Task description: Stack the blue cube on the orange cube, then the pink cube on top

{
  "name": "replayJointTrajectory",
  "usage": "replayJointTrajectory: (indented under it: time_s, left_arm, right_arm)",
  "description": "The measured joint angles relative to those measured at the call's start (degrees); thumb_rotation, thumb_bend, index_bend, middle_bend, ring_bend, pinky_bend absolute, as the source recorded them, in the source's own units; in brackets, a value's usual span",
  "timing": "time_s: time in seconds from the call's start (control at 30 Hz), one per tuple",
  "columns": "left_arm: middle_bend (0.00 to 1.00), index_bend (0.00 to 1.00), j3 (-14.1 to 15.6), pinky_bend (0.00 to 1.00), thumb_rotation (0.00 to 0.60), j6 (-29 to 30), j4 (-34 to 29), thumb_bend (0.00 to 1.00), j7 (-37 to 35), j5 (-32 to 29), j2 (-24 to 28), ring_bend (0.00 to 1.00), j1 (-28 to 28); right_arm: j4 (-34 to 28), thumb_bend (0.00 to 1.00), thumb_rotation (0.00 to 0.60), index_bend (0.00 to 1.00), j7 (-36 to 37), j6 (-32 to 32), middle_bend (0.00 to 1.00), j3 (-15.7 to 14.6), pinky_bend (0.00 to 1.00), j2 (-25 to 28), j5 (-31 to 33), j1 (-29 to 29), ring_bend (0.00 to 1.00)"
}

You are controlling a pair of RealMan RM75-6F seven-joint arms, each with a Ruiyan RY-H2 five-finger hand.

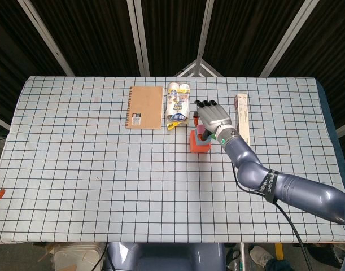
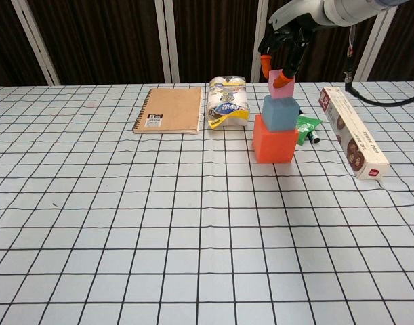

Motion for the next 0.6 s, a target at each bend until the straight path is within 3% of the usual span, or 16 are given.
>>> replayJointTrajectory:
  time_s: [0.6]
  left_arm:
    - [0.0,0.08,-0.09,0.0,0.6,1.38,-0.47,0.13,2.06,-0.19,-1.02,0.0,0.16]
  right_arm:
    - [3.38,0.37,0.6,0.49,10.37,-4.65,0.0,-3.2,0.0,0.85,-9.51,1.12,0.0]
